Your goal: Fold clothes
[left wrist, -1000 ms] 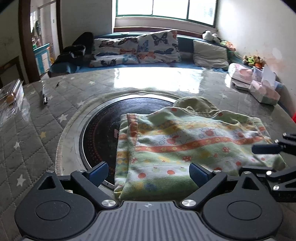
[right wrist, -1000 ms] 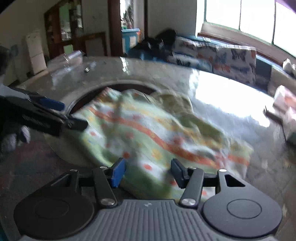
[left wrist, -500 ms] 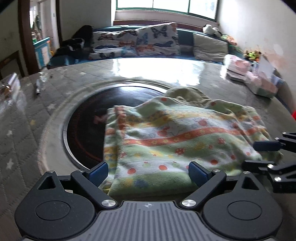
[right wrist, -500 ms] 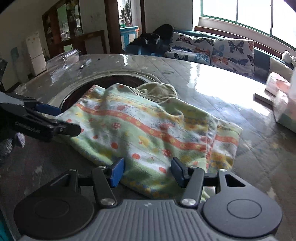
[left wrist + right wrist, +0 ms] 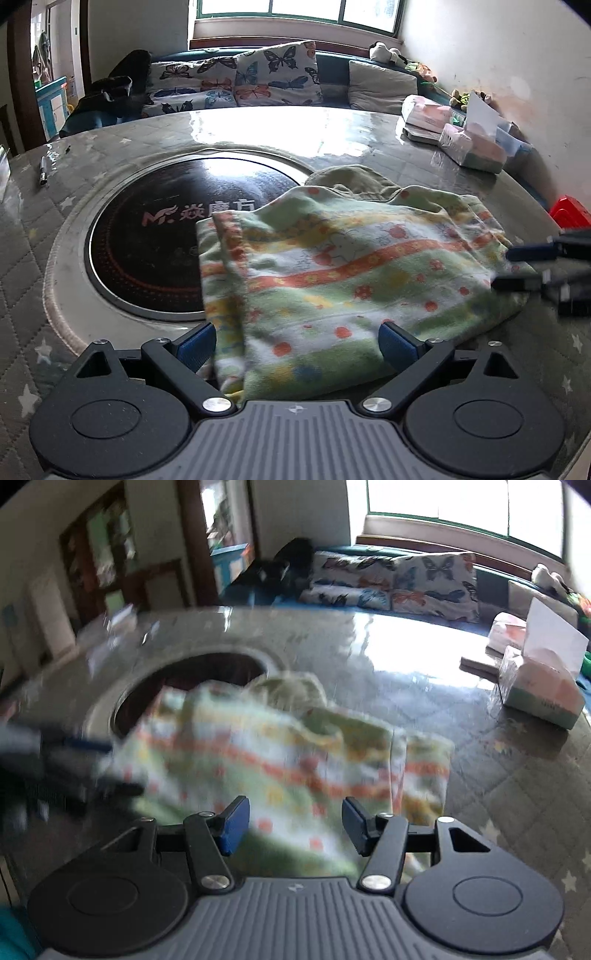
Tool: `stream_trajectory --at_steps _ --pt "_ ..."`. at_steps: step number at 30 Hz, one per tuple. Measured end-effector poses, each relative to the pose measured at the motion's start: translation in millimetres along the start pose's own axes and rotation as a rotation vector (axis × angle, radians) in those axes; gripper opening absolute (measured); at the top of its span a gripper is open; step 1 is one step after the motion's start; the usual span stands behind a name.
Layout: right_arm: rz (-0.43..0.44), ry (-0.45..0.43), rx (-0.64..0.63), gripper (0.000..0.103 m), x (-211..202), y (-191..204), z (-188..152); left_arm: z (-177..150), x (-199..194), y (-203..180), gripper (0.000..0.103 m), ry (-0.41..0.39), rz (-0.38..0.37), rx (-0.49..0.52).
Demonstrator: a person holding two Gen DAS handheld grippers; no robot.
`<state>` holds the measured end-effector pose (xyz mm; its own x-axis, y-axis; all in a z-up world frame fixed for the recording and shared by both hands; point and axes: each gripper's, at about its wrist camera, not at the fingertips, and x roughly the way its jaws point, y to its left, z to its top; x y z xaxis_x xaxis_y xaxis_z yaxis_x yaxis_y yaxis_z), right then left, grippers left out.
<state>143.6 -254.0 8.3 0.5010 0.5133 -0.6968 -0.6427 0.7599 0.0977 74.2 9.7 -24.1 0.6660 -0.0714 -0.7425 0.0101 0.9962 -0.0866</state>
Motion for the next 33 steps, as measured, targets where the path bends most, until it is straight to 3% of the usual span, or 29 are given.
stream_trajectory --at_steps 7,12,16,21,24,27,33 --pt "-0.012 0.002 0.038 0.037 43.5 -6.6 33.1 -5.3 -0.7 7.6 0.097 -0.010 0.009 -0.011" --pt "-0.083 0.035 0.055 0.027 81.7 -15.5 44.3 -6.5 -1.3 12.5 0.097 -0.013 0.009 -0.013" --pt "-0.084 0.021 0.084 0.027 90.2 -25.9 49.8 -5.5 -1.8 15.3 0.097 -0.010 0.005 -0.016" --pt "-0.072 -0.018 0.072 0.030 72.5 -24.2 55.8 6.1 -12.1 9.6 0.094 -0.040 0.012 0.018" --pt "-0.044 -0.019 0.026 0.032 59.1 -14.2 53.9 22.1 -18.3 3.1 0.088 -0.079 -0.010 0.031" --pt "-0.022 -0.011 -0.015 0.034 47.5 -1.2 45.0 40.4 -15.7 -5.5 0.076 -0.101 -0.051 0.028" --pt "0.009 0.000 -0.071 0.033 32.7 22.3 22.2 64.5 12.0 -28.4 0.045 -0.089 -0.153 0.043"
